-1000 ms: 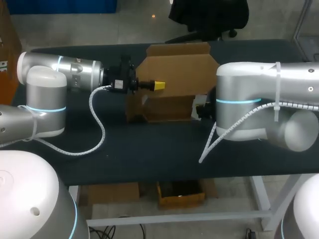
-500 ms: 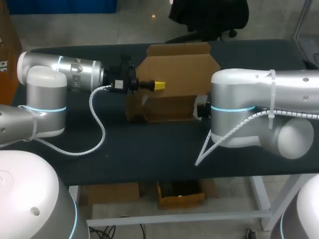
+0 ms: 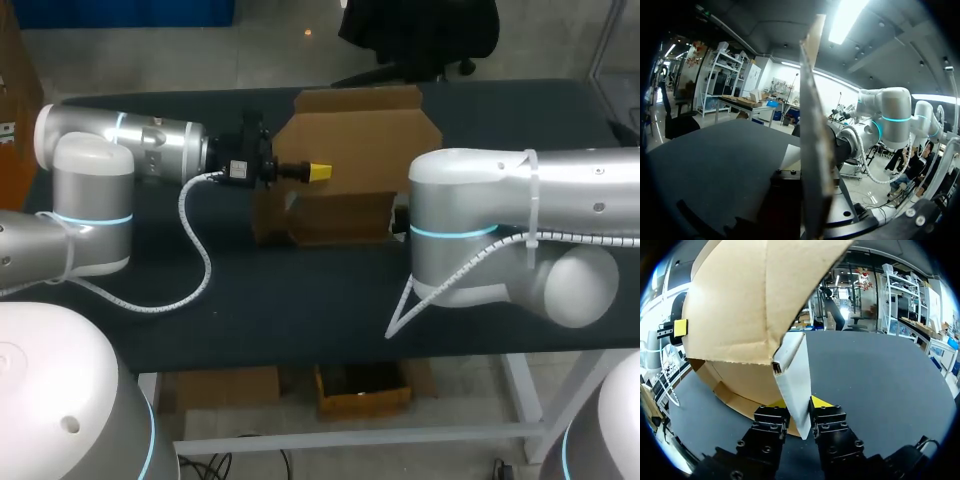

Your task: Assemble the packaging by folding the flat box into shape, placing the metal phone stand inside, and closing the box properly

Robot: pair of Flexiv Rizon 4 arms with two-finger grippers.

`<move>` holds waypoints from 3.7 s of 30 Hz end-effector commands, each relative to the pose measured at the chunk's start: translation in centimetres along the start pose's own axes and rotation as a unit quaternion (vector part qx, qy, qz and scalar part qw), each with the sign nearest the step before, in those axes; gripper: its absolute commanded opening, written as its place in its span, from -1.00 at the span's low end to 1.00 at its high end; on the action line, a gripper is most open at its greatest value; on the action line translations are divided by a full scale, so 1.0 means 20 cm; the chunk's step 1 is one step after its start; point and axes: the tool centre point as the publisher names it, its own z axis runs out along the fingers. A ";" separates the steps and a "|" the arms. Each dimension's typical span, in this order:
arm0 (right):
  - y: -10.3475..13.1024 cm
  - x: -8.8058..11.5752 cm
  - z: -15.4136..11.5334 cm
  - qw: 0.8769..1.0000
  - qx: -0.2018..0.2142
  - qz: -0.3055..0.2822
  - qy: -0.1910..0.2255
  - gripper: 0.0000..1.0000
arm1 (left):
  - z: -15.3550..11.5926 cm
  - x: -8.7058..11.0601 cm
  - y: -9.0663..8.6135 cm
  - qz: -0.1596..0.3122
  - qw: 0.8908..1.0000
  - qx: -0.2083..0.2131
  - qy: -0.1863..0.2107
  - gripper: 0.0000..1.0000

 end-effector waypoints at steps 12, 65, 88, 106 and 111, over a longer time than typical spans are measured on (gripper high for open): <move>-0.02 0.04 0.02 1.000 0.009 0.004 -0.016 -0.80 | 0.02 -0.01 0.02 0.000 1.000 0.001 0.001 -1.00; 0.06 -0.16 -0.10 0.990 0.103 0.021 0.095 -1.00 | -0.25 0.20 -0.09 0.161 0.982 -0.087 -0.049 1.00; 0.20 -0.23 -0.12 0.951 0.250 0.005 0.179 -1.00 | -0.48 0.21 0.04 0.164 0.974 -0.148 -0.052 1.00; 0.21 -0.23 -0.10 0.918 0.346 0.005 0.193 -1.00 | -0.57 0.20 0.08 0.129 0.979 -0.155 -0.006 1.00; 0.21 -0.23 -0.10 0.918 0.346 0.005 0.193 -1.00 | -0.57 0.20 0.08 0.129 0.979 -0.155 -0.006 1.00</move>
